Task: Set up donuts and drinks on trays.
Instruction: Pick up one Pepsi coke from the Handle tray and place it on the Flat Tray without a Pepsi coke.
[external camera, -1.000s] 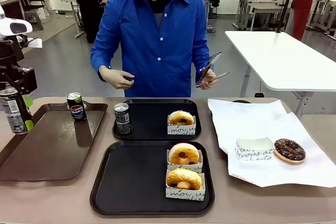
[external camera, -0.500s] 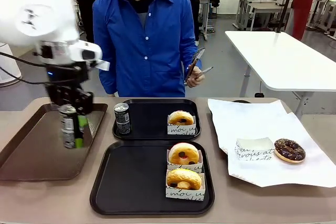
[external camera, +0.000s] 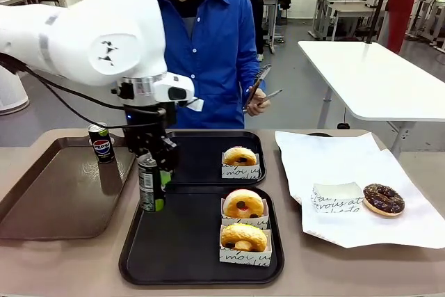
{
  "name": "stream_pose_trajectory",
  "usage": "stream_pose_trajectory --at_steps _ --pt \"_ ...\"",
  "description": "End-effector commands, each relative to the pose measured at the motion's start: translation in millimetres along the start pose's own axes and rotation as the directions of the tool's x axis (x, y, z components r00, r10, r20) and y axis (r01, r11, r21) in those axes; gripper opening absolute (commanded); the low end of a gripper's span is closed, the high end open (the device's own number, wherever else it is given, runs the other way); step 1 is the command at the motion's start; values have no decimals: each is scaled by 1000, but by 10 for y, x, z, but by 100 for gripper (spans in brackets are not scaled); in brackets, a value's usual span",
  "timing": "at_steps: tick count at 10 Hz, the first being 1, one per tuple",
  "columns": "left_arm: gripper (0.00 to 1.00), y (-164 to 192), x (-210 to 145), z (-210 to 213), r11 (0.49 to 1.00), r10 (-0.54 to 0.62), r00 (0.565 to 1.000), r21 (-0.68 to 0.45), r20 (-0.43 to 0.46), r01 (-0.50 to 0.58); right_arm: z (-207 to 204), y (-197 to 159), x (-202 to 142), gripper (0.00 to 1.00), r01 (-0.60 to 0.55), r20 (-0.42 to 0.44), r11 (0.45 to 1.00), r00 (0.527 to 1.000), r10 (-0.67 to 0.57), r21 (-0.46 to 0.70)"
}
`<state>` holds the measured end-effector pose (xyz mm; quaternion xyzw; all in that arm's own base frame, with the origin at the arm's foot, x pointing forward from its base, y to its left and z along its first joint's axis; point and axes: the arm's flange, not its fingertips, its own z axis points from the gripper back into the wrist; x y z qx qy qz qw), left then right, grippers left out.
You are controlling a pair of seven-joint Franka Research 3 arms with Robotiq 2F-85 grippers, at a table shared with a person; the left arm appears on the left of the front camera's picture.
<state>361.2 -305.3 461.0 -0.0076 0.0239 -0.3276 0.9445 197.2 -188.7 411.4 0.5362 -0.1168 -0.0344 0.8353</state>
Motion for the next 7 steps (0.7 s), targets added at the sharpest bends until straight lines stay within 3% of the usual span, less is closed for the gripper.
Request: stream_pose_trajectory --at_steps 1,3,7 --pt "58 -106 161 -69 999 -32 999 -42 -14 31 -13 16 23 100 -17 18 999 1000 16 30" --pt "58 -166 238 -152 996 -74 997 -49 -4 74 -13 16 23 100 -17 18 999 1000 16 30" --pt "58 -172 226 -241 998 -52 998 -30 -30 51 -13 16 23 100 -17 18 999 1000 16 30"
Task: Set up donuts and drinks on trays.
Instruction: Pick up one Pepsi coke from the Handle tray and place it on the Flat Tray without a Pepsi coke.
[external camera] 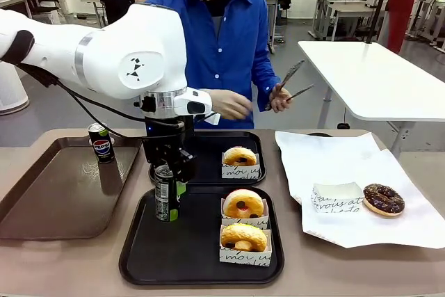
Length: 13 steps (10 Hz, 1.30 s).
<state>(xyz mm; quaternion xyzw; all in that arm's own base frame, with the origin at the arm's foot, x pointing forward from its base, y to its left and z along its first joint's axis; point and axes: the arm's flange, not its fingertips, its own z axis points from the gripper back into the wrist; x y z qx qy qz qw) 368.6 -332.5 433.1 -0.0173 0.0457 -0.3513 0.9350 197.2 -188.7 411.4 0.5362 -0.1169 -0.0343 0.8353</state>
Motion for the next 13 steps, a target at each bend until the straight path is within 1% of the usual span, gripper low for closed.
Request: stream_pose_trajectory --at_steps 1,2,3,4,5,7,10,13 --pt "58 0 0 1 1000 0 1000 0 0 0 -13 16 23 100 -17 18 999 1000 16 30" --pt "58 71 -137 123 1000 8 1000 -15 21 -8 -13 16 23 100 -17 18 999 1000 16 30" --pt "58 117 -231 159 1000 21 998 -13 63 -20 -13 16 23 100 -17 18 999 1000 16 30" --pt "58 126 -266 84 999 28 996 -24 89 -26 -13 16 23 100 -17 18 999 1000 16 30" --pt "58 116 -306 41 1000 11 994 -29 109 -8 -13 16 23 100 -17 18 999 1000 16 30" --pt "58 156 -365 25 1000 13 991 -15 135 -11 -13 16 23 100 -17 18 999 1000 16 30" --pt "58 112 -484 -145 999 17 984 29 175 -22 -13 16 23 100 -17 18 999 1000 16 30" --pt "58 145 -486 -231 999 7 984 38 175 -14 -13 16 23 100 -17 18 999 1000 16 30"
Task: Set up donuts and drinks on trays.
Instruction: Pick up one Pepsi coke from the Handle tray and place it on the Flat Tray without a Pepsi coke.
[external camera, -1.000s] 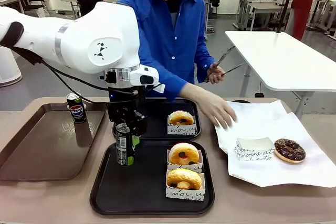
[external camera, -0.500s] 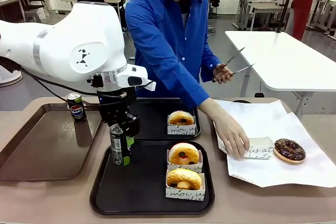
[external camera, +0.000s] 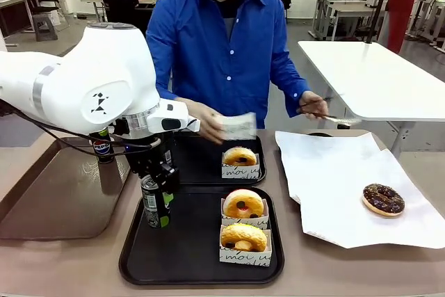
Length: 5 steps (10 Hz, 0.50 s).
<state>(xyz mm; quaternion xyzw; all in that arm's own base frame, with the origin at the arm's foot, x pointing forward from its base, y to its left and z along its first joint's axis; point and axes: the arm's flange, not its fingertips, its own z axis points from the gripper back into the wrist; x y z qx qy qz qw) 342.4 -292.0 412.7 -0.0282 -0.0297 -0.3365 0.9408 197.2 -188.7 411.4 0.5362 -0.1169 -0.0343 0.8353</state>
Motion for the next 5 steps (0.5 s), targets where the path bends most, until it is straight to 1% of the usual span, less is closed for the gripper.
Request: stream_pose_trajectory --at_steps 1,3,5 --pt "58 -2 -39 -17 1000 -18 999 11 26 17 -12 16 24 100 -17 18 999 1000 16 30" --pt "58 -22 -39 -140 999 -15 999 47 36 13 -12 16 24 100 -17 18 999 1000 16 30" --pt "58 -44 -27 -211 997 -39 999 65 33 37 -12 16 24 100 -17 18 999 1000 16 30"
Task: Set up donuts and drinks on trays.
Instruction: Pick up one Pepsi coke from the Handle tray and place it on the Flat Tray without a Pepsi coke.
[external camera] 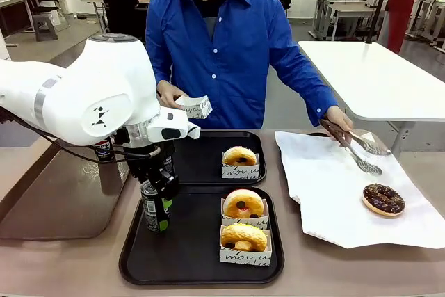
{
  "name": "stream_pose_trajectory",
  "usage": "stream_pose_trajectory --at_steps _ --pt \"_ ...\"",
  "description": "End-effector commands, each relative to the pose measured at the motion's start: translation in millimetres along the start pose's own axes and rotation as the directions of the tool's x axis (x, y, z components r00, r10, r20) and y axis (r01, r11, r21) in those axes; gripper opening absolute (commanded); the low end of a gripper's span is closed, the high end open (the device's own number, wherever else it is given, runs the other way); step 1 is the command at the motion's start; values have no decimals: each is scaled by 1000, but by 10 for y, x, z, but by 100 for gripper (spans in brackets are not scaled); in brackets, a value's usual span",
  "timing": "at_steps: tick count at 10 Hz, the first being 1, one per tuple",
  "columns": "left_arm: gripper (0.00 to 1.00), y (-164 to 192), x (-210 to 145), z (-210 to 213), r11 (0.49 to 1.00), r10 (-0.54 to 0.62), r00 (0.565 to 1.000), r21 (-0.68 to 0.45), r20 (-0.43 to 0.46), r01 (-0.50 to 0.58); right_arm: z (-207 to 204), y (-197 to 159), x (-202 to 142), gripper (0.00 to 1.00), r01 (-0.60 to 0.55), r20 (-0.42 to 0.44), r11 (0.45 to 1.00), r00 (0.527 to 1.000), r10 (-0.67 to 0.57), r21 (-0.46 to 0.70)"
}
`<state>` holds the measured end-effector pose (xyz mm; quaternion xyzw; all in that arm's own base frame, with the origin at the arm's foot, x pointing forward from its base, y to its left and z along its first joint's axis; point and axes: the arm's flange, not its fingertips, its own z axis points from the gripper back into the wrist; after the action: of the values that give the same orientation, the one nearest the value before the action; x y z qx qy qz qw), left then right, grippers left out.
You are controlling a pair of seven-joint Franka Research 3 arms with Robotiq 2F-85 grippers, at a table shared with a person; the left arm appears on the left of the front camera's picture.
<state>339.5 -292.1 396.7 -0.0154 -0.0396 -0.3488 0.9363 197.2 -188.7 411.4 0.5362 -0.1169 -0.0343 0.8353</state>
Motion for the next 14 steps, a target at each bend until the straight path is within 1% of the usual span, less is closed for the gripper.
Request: stream_pose_trajectory --at_steps 1,4,5,7,9,10,11,12,14 --pt "58 -40 12 -87 999 -21 999 45 25 19 -12 16 24 100 -17 18 999 1000 16 30" --pt "58 -78 -19 -145 997 -34 999 65 43 31 -12 16 24 100 -17 18 999 1000 16 30" --pt "100 -69 -14 -138 997 -39 998 68 42 36 -12 16 24 100 -17 18 999 1000 16 30" --pt "100 -59 -5 -128 997 -47 998 64 32 45 -12 16 24 100 -17 18 999 1000 16 30" --pt "100 -72 -32 1 996 -49 999 79 22 47 -12 16 24 100 -17 18 999 1000 16 30" --pt "98 -60 -30 81 995 -32 999 94 12 30 -12 16 24 100 -17 18 999 1000 16 30" --pt "100 -36 -15 161 994 -12 1000 108 0 12 -12 16 24 100 -17 18 999 1000 16 30" --pt "100 -5 -6 276 992 12 1000 126 -1 -12 -12 16 24 100 -17 18 999 1000 16 30" --pt "100 57 -38 528 992 61 998 111 19 -63 -12 16 24 100 -17 18 999 1000 16 30"
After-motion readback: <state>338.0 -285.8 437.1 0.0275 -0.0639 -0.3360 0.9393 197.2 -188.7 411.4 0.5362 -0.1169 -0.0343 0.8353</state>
